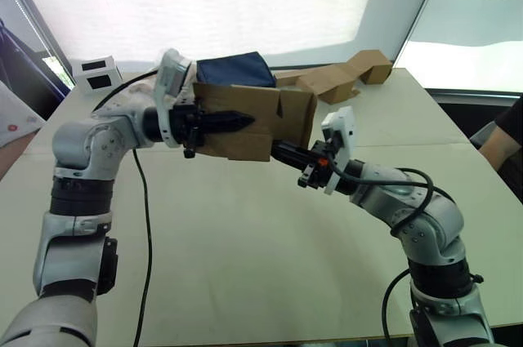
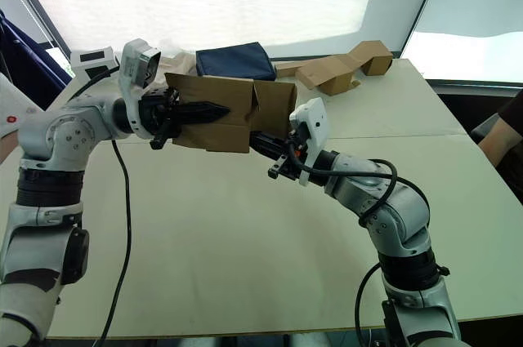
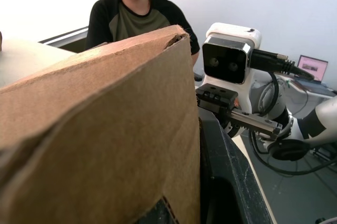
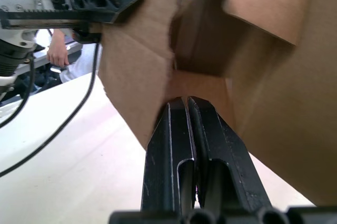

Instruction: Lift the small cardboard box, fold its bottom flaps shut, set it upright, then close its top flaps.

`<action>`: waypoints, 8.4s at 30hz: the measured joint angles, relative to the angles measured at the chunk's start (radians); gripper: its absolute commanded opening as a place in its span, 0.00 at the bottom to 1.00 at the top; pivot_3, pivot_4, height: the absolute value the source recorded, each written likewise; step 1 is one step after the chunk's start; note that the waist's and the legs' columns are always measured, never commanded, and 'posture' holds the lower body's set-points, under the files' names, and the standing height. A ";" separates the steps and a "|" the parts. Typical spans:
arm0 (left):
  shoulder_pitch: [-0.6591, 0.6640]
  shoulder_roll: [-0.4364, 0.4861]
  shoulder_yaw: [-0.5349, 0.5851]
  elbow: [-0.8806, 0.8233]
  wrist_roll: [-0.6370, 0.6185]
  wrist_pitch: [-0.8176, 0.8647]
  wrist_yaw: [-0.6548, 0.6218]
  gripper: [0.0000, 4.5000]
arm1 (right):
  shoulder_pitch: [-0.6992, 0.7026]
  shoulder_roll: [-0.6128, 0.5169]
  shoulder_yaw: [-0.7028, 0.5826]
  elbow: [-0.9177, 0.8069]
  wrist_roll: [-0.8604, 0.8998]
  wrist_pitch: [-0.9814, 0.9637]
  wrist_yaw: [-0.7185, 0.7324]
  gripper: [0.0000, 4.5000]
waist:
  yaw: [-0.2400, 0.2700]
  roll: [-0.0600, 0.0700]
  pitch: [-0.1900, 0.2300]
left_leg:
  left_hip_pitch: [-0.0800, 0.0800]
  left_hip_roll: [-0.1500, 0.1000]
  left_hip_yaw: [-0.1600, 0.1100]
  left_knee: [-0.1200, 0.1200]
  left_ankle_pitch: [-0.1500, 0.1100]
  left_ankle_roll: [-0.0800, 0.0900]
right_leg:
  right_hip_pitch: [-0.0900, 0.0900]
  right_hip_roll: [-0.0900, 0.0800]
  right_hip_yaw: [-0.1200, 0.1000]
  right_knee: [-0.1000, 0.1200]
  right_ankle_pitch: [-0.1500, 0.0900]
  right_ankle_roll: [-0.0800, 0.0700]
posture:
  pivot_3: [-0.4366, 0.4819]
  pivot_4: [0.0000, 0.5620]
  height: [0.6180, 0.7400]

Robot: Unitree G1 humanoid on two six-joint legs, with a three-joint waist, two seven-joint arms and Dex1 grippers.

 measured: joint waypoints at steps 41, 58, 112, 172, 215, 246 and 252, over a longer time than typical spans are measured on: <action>0.006 0.022 0.004 0.033 0.000 -0.025 0.019 0.00 | 0.010 0.013 -0.169 0.169 0.221 0.035 0.076 0.01 | 0.002 0.000 0.000 | 0.000 0.000 0.000 0.000 0.000 0.000 | 0.000 -0.002 0.000 0.001 0.000 0.000 | 0.48 0.27 1.00; 0.006 0.019 0.004 0.032 -0.005 -0.015 0.020 0.00 | 0.013 0.079 -0.194 0.157 0.306 0.065 -0.001 0.61 | -0.001 0.000 0.000 | 0.001 0.000 0.000 0.000 0.000 0.000 | 0.000 -0.001 0.000 0.001 0.000 0.000 | 0.48 0.27 1.00; 0.006 0.019 0.008 0.022 -0.033 -0.005 0.040 0.00 | 0.028 0.242 -0.217 0.229 0.502 0.030 -0.114 0.20 | -0.002 0.000 0.000 | 0.001 0.001 0.000 0.000 0.000 0.000 | 0.000 -0.001 0.000 0.001 0.000 0.000 | 0.48 0.27 1.00; 0.027 -0.015 0.034 0.024 -0.033 -0.041 0.100 0.00 | 0.191 0.270 -0.167 0.124 0.520 -0.014 -0.219 0.20 | -0.002 0.000 0.000 | 0.000 0.001 0.000 0.000 0.000 0.000 | 0.000 -0.001 0.000 0.000 0.000 0.000 | 0.48 0.27 1.00; 0.062 -0.001 0.026 0.019 0.014 -0.084 0.099 0.00 | 0.139 0.354 -0.109 0.123 0.430 -0.070 -0.335 0.20 | -0.002 0.000 0.000 | 0.000 0.001 0.000 0.000 0.000 0.000 | 0.000 -0.001 0.000 0.000 0.000 0.000 | 0.48 0.27 1.00; 0.057 -0.021 0.034 0.024 -0.010 -0.063 0.098 0.00 | 0.126 0.192 -0.166 0.105 0.470 -0.064 -0.261 0.02 | -0.002 0.000 0.000 | 0.000 0.001 0.000 0.000 0.000 0.000 | 0.000 0.000 0.000 0.000 0.000 0.000 | 0.48 0.27 1.00; 0.053 -0.025 0.034 0.024 -0.011 -0.059 0.099 0.00 | 0.098 0.239 -0.085 0.129 0.355 -0.090 -0.252 0.02 | -0.002 0.000 0.000 | 0.000 0.001 0.000 0.000 0.000 0.000 | 0.000 -0.001 0.000 0.000 0.000 0.000 | 0.48 0.27 1.00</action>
